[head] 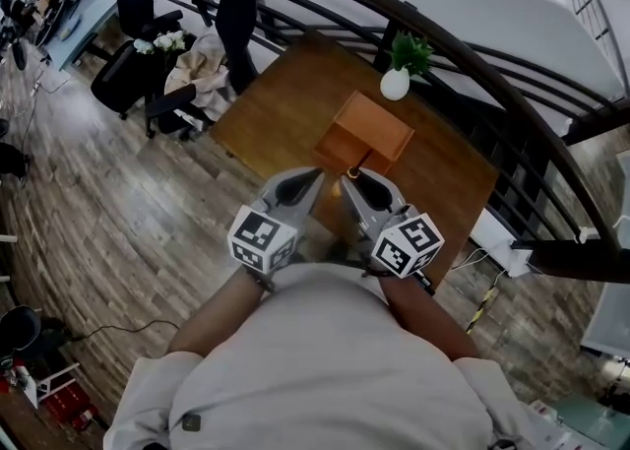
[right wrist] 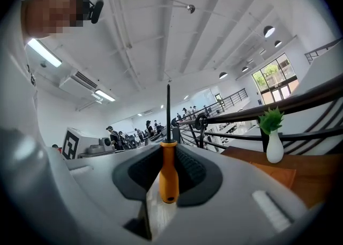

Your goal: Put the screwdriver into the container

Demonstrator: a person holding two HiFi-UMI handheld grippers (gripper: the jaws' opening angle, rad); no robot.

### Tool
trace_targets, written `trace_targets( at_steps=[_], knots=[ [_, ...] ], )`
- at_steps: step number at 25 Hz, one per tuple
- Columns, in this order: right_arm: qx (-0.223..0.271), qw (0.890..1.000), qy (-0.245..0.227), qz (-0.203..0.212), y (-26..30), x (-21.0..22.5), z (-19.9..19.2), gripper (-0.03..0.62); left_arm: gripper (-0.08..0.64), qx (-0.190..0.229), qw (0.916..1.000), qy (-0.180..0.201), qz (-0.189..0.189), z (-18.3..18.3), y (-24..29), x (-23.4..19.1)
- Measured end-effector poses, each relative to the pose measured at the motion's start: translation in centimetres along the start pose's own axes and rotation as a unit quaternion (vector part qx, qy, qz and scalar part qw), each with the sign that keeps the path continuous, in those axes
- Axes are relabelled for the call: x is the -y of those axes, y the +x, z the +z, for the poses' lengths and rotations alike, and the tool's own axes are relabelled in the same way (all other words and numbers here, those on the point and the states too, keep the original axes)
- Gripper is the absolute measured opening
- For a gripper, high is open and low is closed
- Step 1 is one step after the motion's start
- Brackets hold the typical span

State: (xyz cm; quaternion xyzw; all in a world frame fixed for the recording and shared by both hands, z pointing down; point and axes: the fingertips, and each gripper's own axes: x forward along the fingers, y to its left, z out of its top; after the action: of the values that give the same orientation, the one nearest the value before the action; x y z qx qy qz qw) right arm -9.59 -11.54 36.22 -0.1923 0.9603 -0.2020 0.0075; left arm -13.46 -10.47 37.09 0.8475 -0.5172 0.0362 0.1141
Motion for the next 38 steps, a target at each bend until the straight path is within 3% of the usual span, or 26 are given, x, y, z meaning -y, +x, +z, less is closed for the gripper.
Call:
trace_targets(
  at_steps=[12,22,38],
  knots=[
    [0.013,1.000,-0.001,-0.028,-5.0,8.0,2.7,0.080,0.003,-0.001,0.9991,0.014,-0.040,0.8,9.2,4.3],
    [0.018,0.998,-0.001,-0.064,-7.4,11.1,3.4,0.078,0.004,-0.013,0.9967,0.015,-0.079,0.6,13.1,6.1],
    [0.020,0.992,0.030,-0.123,-3.4,16.2,3.4,0.080,0.003,-0.062,0.9885,0.025,-0.135,-0.2,16.6,0.1]
  ],
)
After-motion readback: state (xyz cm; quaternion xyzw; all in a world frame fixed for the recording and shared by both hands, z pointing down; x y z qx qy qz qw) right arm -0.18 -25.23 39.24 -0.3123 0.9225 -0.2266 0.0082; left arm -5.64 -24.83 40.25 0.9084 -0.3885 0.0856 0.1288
